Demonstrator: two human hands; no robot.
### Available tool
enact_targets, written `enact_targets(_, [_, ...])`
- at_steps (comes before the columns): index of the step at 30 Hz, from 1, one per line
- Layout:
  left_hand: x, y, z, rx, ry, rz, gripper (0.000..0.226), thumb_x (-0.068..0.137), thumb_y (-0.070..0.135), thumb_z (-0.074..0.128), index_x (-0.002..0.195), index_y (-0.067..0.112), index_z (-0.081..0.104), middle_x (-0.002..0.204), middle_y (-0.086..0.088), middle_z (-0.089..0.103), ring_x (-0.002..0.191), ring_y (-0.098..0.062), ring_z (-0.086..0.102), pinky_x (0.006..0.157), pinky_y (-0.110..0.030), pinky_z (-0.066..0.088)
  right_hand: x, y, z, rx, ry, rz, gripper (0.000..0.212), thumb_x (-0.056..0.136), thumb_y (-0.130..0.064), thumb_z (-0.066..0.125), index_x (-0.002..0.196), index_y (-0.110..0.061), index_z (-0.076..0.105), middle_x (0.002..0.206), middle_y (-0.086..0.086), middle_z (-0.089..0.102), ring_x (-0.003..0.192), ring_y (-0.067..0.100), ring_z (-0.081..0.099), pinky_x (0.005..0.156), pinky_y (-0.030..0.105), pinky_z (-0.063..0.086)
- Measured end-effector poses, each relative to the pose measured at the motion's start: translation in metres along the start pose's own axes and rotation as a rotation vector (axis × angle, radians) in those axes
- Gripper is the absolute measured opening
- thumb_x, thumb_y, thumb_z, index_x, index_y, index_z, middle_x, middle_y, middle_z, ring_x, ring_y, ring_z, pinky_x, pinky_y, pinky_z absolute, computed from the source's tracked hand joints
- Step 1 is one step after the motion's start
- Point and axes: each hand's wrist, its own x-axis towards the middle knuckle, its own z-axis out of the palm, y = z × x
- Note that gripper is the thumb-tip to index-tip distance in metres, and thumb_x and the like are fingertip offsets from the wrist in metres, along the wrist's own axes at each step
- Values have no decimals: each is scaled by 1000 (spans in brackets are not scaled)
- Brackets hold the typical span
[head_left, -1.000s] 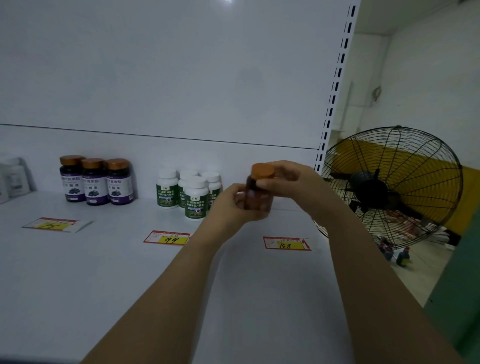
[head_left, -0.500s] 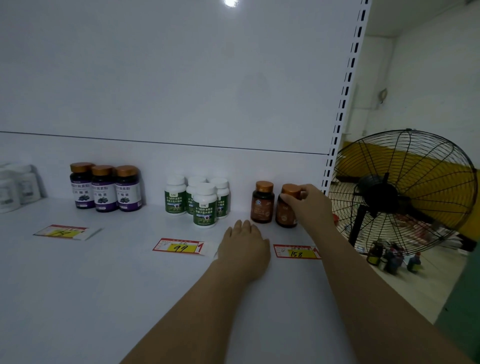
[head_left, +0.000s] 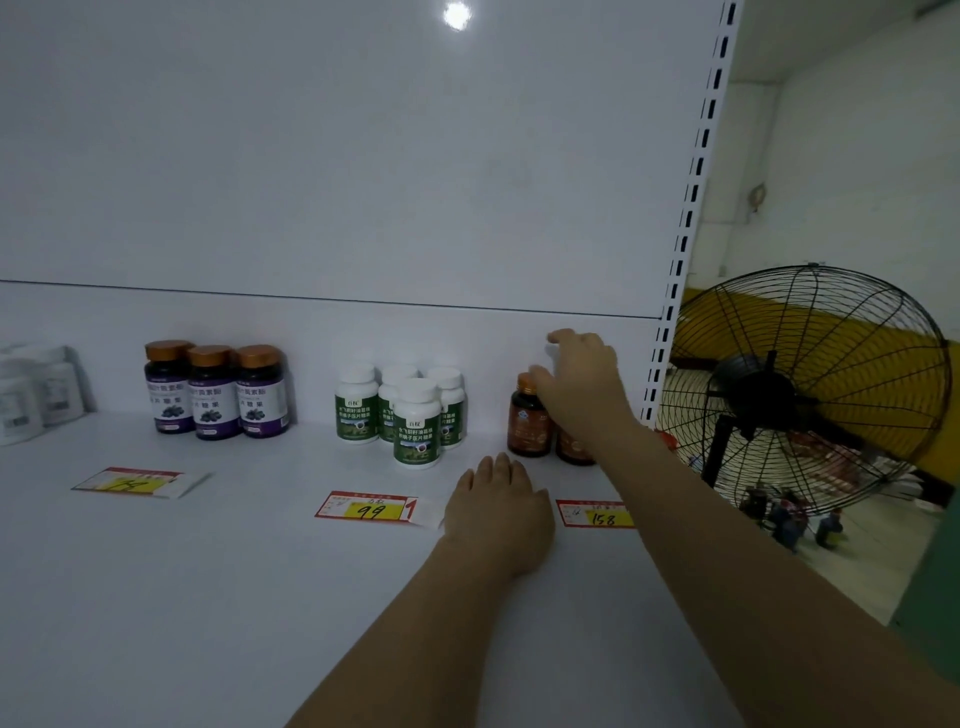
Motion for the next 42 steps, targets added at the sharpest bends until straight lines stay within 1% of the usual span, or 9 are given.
enact_targets(4, [0, 0, 1, -13, 14, 5, 58, 102, 37, 15, 150, 5, 4, 159, -10, 2, 147, -23, 1, 118, -37, 2, 15, -19, 14, -246, -269, 1, 37, 99, -28, 43, 126, -3, 45, 127, 17, 44, 118, 30, 41, 94, 34, 36])
enact_targets(12, [1, -2, 0, -13, 12, 13, 58, 102, 36, 14, 150, 5, 3, 159, -10, 0, 147, -24, -1, 118, -38, 1, 25, -25, 28, -474, -351, 11, 27, 94, -11, 44, 120, -7, 49, 125, 16, 45, 114, 28, 44, 98, 33, 34])
enact_targets(17, [0, -1, -2, -113, 76, -20, 56, 101, 36, 27, 146, 2, 24, 154, -14, 23, 142, -26, 21, 115, -36, 16, 28, -21, 8, -170, -282, 1, 26, 93, -14, 51, 115, -5, 63, 118, 16, 60, 112, 28, 51, 94, 31, 40])
enact_targets(20, [4, -1, -13, -528, 181, -118, 48, 92, 35, 54, 130, 8, 44, 132, -10, 51, 119, -23, 49, 98, -33, 40, 22, -21, -17, 29, -160, 26, 30, 90, -22, 60, 117, -10, 64, 115, 9, 61, 108, 21, 55, 86, 25, 44])
enact_targets(23, [5, -2, -22, -950, 268, -159, 60, 78, 31, 74, 125, 12, 43, 117, -2, 56, 99, -18, 53, 82, -31, 46, 12, -20, -40, 182, -128, 91, 33, 85, -30, 68, 113, -14, 65, 104, 1, 59, 96, 13, 53, 78, 20, 40])
enact_targets(28, [8, -1, -31, -769, 287, -67, 48, 78, 31, 74, 119, 14, 57, 111, -4, 65, 89, -11, 53, 76, -20, 39, -10, -17, -53, 363, -98, 149, 25, 82, -36, 71, 95, -15, 71, 89, -6, 64, 84, 7, 56, 67, 16, 44])
enact_targets(31, [5, 0, -34, -750, 234, 29, 44, 77, 34, 75, 115, 16, 63, 106, -3, 69, 88, -10, 57, 68, -15, 42, -23, -12, -47, 490, -67, 168, 25, 88, -37, 63, 93, -15, 72, 92, -4, 67, 90, 11, 59, 72, 17, 46])
enact_targets(38, [-1, -8, -34, -952, 141, 86, 42, 70, 28, 81, 109, 19, 69, 99, 2, 72, 96, -14, 65, 86, -23, 46, -30, 10, -44, 1045, -233, 366, 21, 93, -25, 56, 104, -18, 72, 113, 8, 66, 104, 27, 63, 79, 39, 56])
enact_targets(42, [-2, -12, -32, -1003, 109, 146, 40, 67, 28, 83, 105, 24, 72, 93, 5, 74, 96, -11, 67, 97, -33, 48, -31, 17, -47, 1176, -288, 400, 30, 87, -27, 65, 111, -9, 68, 111, 12, 67, 100, 27, 65, 75, 36, 56])
